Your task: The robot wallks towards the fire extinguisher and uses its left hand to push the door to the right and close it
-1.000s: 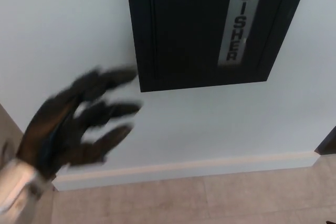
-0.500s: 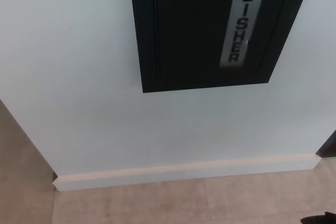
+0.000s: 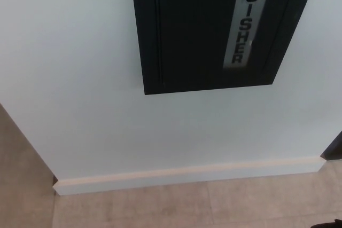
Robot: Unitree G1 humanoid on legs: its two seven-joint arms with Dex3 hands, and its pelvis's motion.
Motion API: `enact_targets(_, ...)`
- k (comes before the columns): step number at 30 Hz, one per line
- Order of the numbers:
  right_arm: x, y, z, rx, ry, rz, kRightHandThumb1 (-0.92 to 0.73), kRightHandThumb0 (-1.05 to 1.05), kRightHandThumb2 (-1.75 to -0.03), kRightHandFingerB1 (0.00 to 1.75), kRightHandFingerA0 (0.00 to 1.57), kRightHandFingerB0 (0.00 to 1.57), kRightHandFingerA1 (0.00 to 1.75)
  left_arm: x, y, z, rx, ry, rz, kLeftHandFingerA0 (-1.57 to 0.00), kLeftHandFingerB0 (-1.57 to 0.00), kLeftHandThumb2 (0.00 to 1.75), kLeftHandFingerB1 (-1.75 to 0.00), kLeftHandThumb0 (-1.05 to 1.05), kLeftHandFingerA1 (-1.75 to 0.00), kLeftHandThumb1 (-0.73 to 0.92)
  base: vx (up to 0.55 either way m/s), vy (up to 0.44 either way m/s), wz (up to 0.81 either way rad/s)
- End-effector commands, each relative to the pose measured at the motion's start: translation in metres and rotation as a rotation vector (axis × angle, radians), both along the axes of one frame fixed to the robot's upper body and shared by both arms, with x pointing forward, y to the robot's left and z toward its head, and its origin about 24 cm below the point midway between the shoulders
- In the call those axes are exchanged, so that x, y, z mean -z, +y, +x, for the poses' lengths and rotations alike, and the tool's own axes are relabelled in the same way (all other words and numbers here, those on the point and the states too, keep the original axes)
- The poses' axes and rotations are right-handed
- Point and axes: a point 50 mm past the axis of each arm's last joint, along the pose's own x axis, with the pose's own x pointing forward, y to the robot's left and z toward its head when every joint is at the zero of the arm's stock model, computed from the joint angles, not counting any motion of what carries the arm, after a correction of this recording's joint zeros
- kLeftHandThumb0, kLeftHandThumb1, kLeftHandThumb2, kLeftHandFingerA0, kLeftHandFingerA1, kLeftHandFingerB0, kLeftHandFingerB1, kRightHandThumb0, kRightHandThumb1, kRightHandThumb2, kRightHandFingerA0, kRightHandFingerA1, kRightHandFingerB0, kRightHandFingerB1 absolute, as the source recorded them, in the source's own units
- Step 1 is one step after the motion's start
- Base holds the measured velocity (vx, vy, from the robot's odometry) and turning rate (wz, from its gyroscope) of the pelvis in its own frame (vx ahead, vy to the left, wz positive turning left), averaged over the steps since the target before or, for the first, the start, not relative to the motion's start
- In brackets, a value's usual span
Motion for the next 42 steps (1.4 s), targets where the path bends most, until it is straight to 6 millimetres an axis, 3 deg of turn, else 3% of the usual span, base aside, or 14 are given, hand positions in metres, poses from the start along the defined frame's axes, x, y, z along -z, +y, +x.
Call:
enact_targets(1,0.002,-0.021,0.000,0.059,0.078,-0.083,-0.38,-0.63,-0.78,0.48,0.32,0.23,0.62,0.005,0.007,0.002,0.041,-0.030,0.209,-0.33,-0.26,0.78,-0.46,-0.50,-0.55,0.47,0.00,0.000,0.00)
enact_targets(3,0.001,-0.023,0.003,0.079,0.075,-0.095,-0.37,-0.62,-0.77,0.48,0.33,0.24,0.61,0.005,0.006,0.008,0.054,-0.031,0.217,-0.41,-0.31,0.58,-0.34,-0.42,-0.46,0.61,0.00,0.000,0.00)
enact_targets(13,0.005,-0.023,0.001,0.132,0.081,-0.086,-0.37,-0.59,-0.75,0.48,0.30,0.24,0.60,0.011,0.003,0.001,0.073,0.023,0.233,-0.28,-0.32,0.58,-0.34,-0.46,-0.42,0.58,0.00,0.000,0.00)
enact_targets(14,0.007,-0.025,-0.002,0.138,0.118,-0.102,-0.49,-0.58,-0.56,0.37,0.32,0.28,0.54,0.010,0.004,0.000,0.078,0.031,0.247,-0.33,-0.33,0.58,-0.34,-0.46,-0.44,0.59,0.00,0.000,0.00)
enact_targets(16,0.009,-0.027,-0.004,0.141,0.144,-0.114,-0.38,-0.60,-0.76,0.47,0.29,0.23,0.58,0.010,0.004,0.000,0.077,0.034,0.254,-0.34,-0.34,0.58,-0.34,-0.46,-0.45,0.59,0.00,0.000,0.00)
enact_targets(26,0.015,-0.026,-0.010,0.203,0.164,-0.123,-0.35,-0.60,-0.76,0.52,0.35,0.23,0.67,0.012,0.002,0.000,0.089,0.034,0.253,-0.34,-0.33,0.58,-0.33,-0.47,-0.41,0.57,0.00,0.000,0.00)
enact_targets(27,0.015,-0.026,-0.013,0.205,0.163,-0.125,-0.37,-0.60,-0.76,0.50,0.31,0.23,0.64,0.013,0.000,0.000,0.081,0.032,0.250,-0.34,-0.30,0.77,-0.45,-0.52,-0.54,0.46,0.00,0.000,0.00)
enact_targets(30,0.016,-0.026,-0.017,0.211,0.163,-0.131,-0.37,-0.59,-0.76,0.50,0.33,0.23,0.64,0.015,-0.003,0.001,0.068,0.030,0.239,-0.31,-0.30,0.76,-0.45,-0.51,-0.52,0.46,0.00,0.000,0.00)
enact_targets(31,0.017,-0.026,-0.017,0.215,0.167,-0.135,-0.48,-0.58,-0.55,0.42,0.36,0.27,0.64,0.016,-0.004,0.001,0.070,0.033,0.238,-0.33,-0.30,0.76,-0.45,-0.51,-0.51,0.47,0.00,0.000,0.00)
enact_targets(32,0.017,-0.027,-0.017,0.216,0.170,-0.136,-0.48,-0.58,-0.55,0.42,0.36,0.27,0.64,0.016,-0.005,0.001,0.072,0.034,0.238,-0.33,-0.30,0.76,-0.45,-0.51,-0.51,0.47,0.00,0.000,0.00)
enact_targets(33,0.017,-0.028,-0.018,0.222,0.176,-0.138,-0.37,-0.60,-0.76,0.48,0.32,0.21,0.63,0.016,-0.005,0.000,0.083,0.035,0.240,-0.36,-0.35,0.59,-0.34,-0.48,-0.43,0.59,0.00,0.000,0.00)
enact_targets(38,0.018,-0.028,-0.019,0.242,0.178,-0.123,-0.37,-0.59,-0.75,0.48,0.31,0.21,0.62,0.016,-0.004,0.000,0.084,0.042,0.244,-0.38,-0.35,0.59,-0.34,-0.47,-0.43,0.59,0.00,0.000,0.00)
enact_targets(40,0.018,-0.029,-0.021,0.250,0.184,-0.131,-0.37,-0.58,-0.75,0.50,0.30,0.22,0.63,0.016,-0.004,0.000,0.072,0.036,0.238,-0.34,-0.28,0.78,-0.45,-0.52,-0.52,0.46,0.00,0.000,0.00)
enact_targets(42,0.018,-0.031,-0.022,0.266,0.186,-0.130,-0.37,-0.58,-0.75,0.49,0.32,0.23,0.62,0.016,-0.004,0.000,0.059,0.026,0.229,-0.41,-0.36,0.58,-0.34,-0.45,-0.48,0.59,0.00,0.000,0.00)
